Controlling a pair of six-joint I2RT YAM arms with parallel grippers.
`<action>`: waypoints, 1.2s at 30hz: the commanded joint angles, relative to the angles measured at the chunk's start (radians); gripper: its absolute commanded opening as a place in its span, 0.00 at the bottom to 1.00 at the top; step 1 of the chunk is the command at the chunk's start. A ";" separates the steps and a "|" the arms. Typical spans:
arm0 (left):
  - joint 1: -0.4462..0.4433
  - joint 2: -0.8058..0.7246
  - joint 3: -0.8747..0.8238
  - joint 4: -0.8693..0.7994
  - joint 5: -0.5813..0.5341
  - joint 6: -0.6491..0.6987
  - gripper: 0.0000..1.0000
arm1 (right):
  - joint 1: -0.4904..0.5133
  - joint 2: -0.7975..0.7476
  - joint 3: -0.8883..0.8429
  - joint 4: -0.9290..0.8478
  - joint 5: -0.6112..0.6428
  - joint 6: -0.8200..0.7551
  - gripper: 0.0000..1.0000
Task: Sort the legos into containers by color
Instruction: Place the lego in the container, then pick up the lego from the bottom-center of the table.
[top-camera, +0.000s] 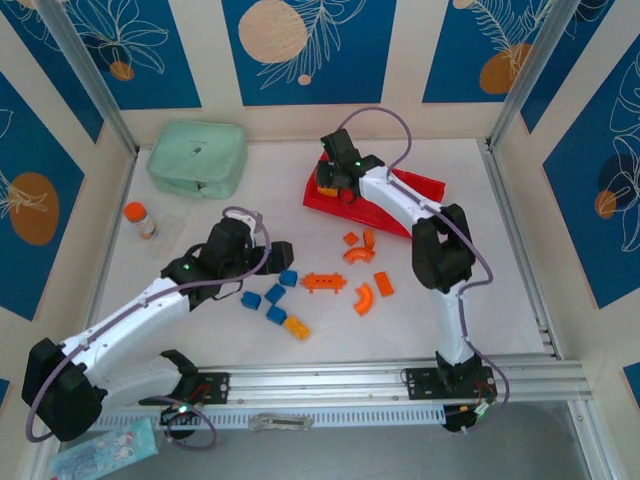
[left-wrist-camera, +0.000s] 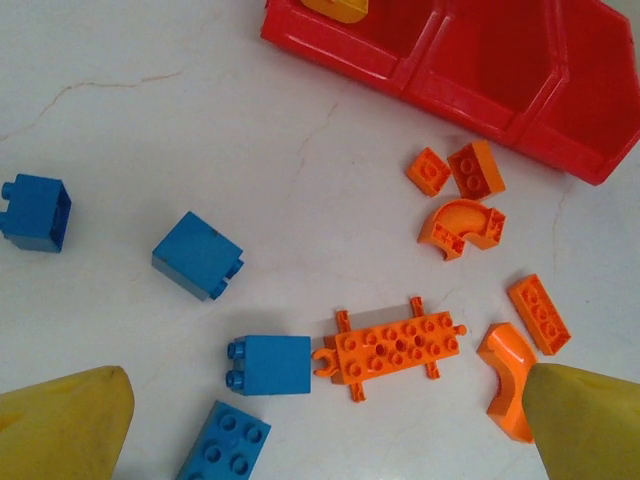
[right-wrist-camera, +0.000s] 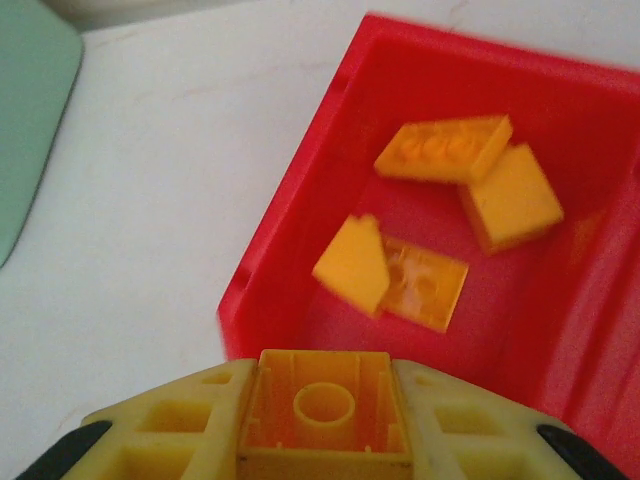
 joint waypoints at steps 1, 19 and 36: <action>0.015 0.013 0.045 0.040 0.026 0.006 0.99 | -0.018 0.087 0.132 -0.087 0.030 -0.060 0.35; 0.043 -0.057 0.012 0.018 0.085 -0.017 0.99 | 0.056 -0.177 -0.086 -0.103 -0.042 -0.086 0.74; 0.049 -0.329 -0.143 -0.153 0.037 -0.059 0.99 | 0.351 -0.582 -0.645 -0.065 -0.100 -0.030 0.80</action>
